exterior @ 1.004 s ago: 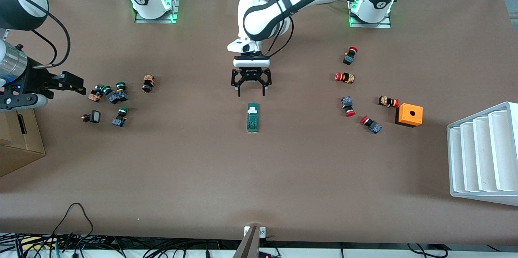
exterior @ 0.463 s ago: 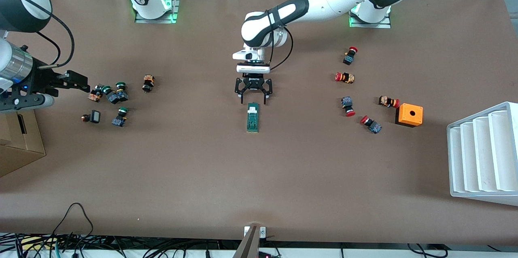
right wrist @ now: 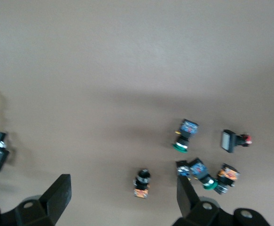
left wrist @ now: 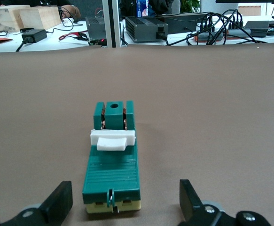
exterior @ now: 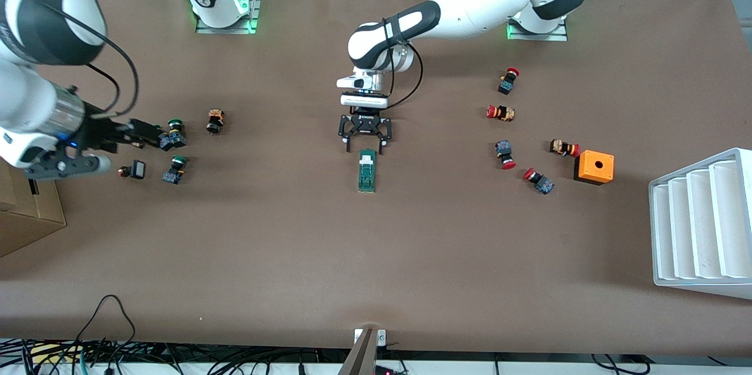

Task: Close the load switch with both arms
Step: 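Reach the right gripper toward the white slider on the switch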

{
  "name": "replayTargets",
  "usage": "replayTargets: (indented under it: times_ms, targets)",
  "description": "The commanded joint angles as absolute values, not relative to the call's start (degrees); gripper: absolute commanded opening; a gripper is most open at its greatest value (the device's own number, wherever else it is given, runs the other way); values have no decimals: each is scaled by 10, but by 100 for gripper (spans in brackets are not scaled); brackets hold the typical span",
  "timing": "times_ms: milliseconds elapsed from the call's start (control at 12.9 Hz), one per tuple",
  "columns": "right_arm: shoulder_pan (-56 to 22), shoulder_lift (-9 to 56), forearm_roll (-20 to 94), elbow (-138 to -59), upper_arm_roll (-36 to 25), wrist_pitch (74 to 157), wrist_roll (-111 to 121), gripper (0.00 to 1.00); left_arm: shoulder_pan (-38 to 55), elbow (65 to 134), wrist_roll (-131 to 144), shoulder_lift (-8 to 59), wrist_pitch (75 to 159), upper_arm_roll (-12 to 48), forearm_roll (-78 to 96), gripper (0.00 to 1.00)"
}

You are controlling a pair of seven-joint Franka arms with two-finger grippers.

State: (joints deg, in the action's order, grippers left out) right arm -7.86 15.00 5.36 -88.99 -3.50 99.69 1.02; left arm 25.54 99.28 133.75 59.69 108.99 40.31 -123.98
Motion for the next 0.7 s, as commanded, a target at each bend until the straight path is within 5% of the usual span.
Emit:
replayTargets:
  times_ms: [0, 232, 618]
  targets:
    - [-105, 194, 64, -834, -36, 1003, -63, 99, 261, 972, 1341, 618, 1078, 401, -1278, 100]
    - [-147, 242, 103, -798, -35, 1039, -182, 99, 261, 969, 1341, 628, 1076, 401, -1284, 87]
    - [-231, 301, 118, -792, -34, 1170, -420, 99, 261, 970, 1355, 628, 1066, 398, -1285, 23]
